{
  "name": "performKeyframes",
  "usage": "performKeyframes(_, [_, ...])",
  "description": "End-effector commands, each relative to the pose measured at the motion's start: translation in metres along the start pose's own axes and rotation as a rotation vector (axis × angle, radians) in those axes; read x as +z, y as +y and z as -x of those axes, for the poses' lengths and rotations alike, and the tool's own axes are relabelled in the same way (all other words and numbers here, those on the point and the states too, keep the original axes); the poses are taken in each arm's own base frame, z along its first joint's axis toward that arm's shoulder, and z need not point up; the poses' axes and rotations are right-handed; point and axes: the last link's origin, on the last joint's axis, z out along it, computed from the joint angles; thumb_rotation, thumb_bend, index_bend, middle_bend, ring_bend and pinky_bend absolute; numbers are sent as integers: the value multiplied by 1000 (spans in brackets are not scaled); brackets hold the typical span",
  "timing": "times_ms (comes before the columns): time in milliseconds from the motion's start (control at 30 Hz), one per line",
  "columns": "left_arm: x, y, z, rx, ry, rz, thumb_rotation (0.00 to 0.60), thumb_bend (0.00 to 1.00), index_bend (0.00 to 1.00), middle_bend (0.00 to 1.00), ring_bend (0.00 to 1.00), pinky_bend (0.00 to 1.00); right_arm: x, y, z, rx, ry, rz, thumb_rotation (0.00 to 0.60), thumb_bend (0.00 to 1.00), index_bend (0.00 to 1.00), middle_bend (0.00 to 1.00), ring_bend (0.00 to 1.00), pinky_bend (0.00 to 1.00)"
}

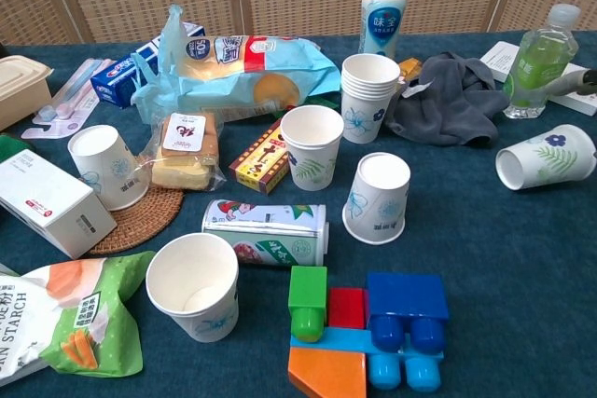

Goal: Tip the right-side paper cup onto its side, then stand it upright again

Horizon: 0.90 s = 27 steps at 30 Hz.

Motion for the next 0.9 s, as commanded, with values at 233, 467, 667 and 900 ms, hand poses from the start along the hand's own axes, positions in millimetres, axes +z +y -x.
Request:
performKeyframes(233, [2, 0, 2, -1, -5, -2, 600, 513, 0, 0, 0, 23, 2, -34, 13, -269, 38, 41, 600, 422, 0, 0, 0, 0])
performKeyframes(467, [1, -2, 1, -1, 0, -9, 600, 512, 0, 0, 0, 24, 4, -46, 20, -342, 26, 72, 600, 424, 29, 0, 0, 0])
performKeyframes(667, [0, -3, 1, -2, -1, -9, 600, 514, 0, 0, 0, 23, 4, -47, 25, -354, -1, 86, 600, 423, 47, 0, 0, 0])
performKeyframes(900, [-1, -4, 0, -4, 5, -7, 600, 512, 0, 0, 0, 23, 2, -47, 26, -365, -17, 98, 600, 421, 65, 0, 0, 0])
